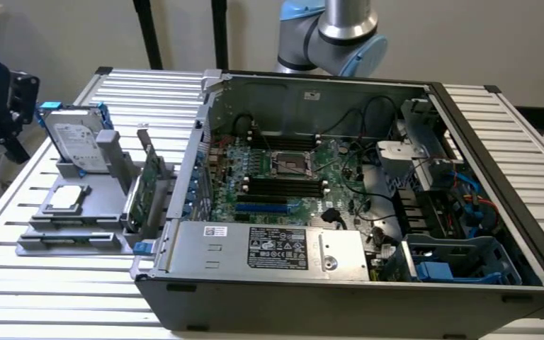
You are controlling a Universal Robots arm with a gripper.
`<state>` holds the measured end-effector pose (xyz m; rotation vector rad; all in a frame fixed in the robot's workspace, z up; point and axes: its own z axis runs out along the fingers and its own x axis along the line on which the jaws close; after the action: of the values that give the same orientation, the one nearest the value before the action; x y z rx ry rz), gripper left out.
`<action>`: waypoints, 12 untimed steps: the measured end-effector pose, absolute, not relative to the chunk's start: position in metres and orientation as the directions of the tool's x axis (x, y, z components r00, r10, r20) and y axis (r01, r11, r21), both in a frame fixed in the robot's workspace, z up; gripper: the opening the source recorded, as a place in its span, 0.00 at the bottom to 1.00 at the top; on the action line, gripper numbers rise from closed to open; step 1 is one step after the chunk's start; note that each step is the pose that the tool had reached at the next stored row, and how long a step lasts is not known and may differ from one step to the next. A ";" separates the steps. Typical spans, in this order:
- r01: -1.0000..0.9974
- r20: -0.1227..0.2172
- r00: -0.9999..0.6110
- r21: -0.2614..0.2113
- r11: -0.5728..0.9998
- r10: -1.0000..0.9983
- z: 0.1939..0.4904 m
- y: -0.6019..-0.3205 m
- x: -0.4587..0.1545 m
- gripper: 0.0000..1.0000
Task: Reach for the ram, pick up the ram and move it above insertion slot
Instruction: 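Pick up the ram and move it above insertion slot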
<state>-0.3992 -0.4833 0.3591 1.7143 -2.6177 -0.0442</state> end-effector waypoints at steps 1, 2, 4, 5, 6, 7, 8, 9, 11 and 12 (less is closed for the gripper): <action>-0.923 -0.005 -0.383 0.030 0.383 -0.924 0.359 -0.483 -0.399 0.11; -0.930 -0.005 -0.367 0.030 0.366 -0.930 0.359 -0.483 -0.399 0.11; -0.943 -0.006 -0.331 0.029 0.331 -0.944 0.359 -0.483 -0.399 0.11; -0.949 -0.006 -0.314 0.029 0.314 -0.949 0.359 -0.483 -0.399 0.11; -0.954 -0.006 -0.297 0.029 0.297 -0.955 0.359 -0.483 -0.399 0.11; -0.960 -0.006 -0.280 0.029 0.280 -0.960 0.359 -0.483 -0.399 0.11; -0.965 -0.006 -0.263 0.029 0.262 -0.965 0.358 -0.483 -0.399 0.11; -0.969 -0.006 -0.245 0.029 0.245 -0.969 0.358 -0.483 -0.399 0.11; -0.978 -0.006 -0.209 0.028 0.208 -0.978 0.358 -0.483 -0.399 0.11; -0.981 -0.006 -0.192 0.028 0.191 -0.981 0.358 -0.483 -0.399 0.11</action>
<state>-0.3992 -0.4833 0.3581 1.9888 -2.4142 -0.0399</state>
